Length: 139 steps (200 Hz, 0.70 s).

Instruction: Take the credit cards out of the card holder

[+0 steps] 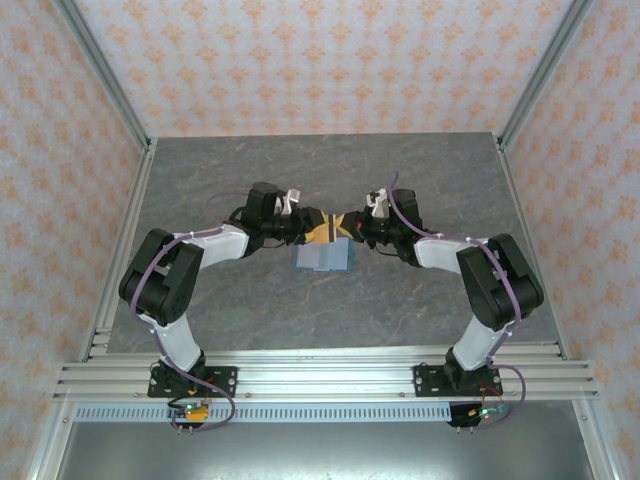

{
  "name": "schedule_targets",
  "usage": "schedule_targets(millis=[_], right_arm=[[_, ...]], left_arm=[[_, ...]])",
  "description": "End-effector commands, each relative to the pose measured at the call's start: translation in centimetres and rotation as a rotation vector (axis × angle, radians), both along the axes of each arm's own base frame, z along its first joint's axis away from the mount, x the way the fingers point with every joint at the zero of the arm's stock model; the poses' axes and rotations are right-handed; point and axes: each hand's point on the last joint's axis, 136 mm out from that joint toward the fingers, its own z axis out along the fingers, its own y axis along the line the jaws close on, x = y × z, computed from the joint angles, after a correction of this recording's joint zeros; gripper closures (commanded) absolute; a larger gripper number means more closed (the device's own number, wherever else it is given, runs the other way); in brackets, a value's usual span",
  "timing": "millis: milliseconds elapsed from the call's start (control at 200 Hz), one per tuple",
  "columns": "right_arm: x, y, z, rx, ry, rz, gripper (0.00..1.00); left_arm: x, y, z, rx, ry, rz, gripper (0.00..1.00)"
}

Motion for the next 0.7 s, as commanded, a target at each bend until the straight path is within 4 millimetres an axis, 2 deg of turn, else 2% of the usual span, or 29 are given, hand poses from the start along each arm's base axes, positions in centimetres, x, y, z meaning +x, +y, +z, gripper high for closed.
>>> schedule_targets(millis=[0,100,170,230,355,425,495,626,691], right_arm=[[0.4,0.0,0.2,0.005,-0.025,0.001,1.00],[0.5,-0.2,-0.1,-0.022,-0.020,-0.010,1.00],[0.4,-0.7,-0.6,-0.071,-0.008,-0.020,0.93],[0.3,-1.3,-1.0,-0.131,0.007,-0.033,0.80],[-0.2,-3.1,-1.1,-0.267,0.005,-0.071,0.45],[-0.5,-4.2,-0.6,-0.323,-0.019,-0.092,0.30],[-0.8,-5.1,-0.1,-0.374,-0.041,-0.110,0.20],[-1.4,-6.5,0.1,-0.452,-0.057,-0.134,0.08],[-1.7,-6.8,0.0,-0.475,-0.062,-0.127,0.05]], left_arm=[[0.3,0.0,2.8,-0.028,-0.083,-0.009,0.77],[0.2,0.1,2.4,-0.011,-0.079,-0.009,0.90],[0.1,0.4,2.0,0.018,-0.079,-0.009,0.99],[0.0,0.7,1.8,0.052,-0.082,-0.007,1.00],[-0.4,1.9,1.4,0.152,-0.083,0.005,1.00],[-0.7,3.3,1.3,0.247,-0.085,0.020,1.00],[-0.8,5.1,1.4,0.359,-0.085,0.040,1.00],[-0.9,9.3,2.1,0.572,-0.088,0.095,1.00],[-0.8,11.9,2.4,0.675,-0.077,0.135,1.00]])
